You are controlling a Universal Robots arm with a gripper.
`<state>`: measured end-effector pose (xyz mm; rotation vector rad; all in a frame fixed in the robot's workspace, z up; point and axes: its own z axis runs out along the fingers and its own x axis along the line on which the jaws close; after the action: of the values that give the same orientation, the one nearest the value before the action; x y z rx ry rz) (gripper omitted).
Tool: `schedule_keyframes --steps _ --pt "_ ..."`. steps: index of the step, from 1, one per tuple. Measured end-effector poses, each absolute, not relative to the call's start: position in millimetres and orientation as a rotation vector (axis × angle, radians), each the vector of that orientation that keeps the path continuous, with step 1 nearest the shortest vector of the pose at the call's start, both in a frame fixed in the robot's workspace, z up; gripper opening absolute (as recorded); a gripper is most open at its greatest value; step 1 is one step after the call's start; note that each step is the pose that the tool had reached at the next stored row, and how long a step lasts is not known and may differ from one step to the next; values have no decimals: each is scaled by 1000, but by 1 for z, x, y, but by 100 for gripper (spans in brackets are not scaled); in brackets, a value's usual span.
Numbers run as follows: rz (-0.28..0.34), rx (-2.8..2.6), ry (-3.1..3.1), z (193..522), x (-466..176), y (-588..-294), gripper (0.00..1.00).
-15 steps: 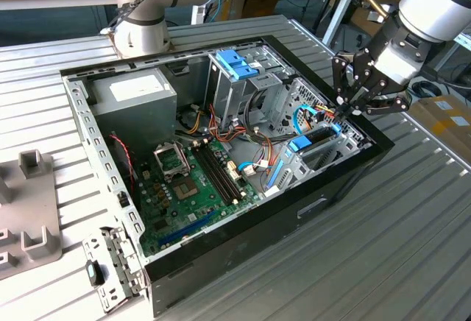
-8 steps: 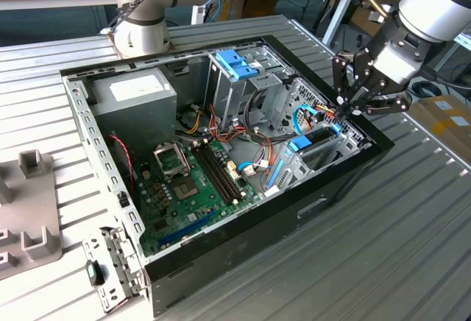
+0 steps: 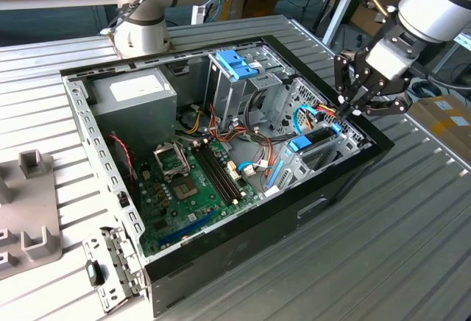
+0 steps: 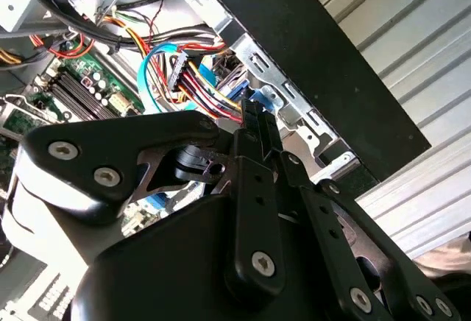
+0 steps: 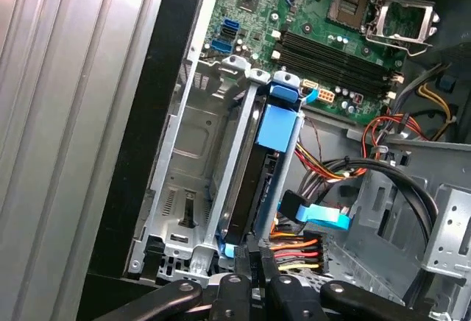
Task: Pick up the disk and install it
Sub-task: 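Insert the first disk wire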
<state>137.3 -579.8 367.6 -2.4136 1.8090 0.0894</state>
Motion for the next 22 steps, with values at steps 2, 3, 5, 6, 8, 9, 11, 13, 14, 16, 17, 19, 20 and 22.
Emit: schedule_keyframes --steps 2,3,5,6,8,9,11,13,14,16,17,19,20,22 --pt "87 -2389 1841 368 137 -580 17" --pt "86 -2384 1847 368 137 -580 17" --pt "85 -2373 1860 368 137 -580 17" --pt "85 -2366 1869 368 137 -580 17" --pt "84 -2357 1880 368 137 -580 17" --pt "83 -2349 1889 368 137 -580 17" --pt "82 -2341 1899 368 137 -580 17" --pt "81 -2326 1916 367 137 -580 17" --pt "80 -2320 1924 367 137 -580 17" --pt "79 -2304 1942 367 137 -580 17" --pt "78 -2299 1948 367 137 -580 17" --pt "77 -2286 1962 367 137 -580 17" --pt "76 -2282 1967 367 137 -580 17" --pt "75 -2268 1983 367 137 -580 17"
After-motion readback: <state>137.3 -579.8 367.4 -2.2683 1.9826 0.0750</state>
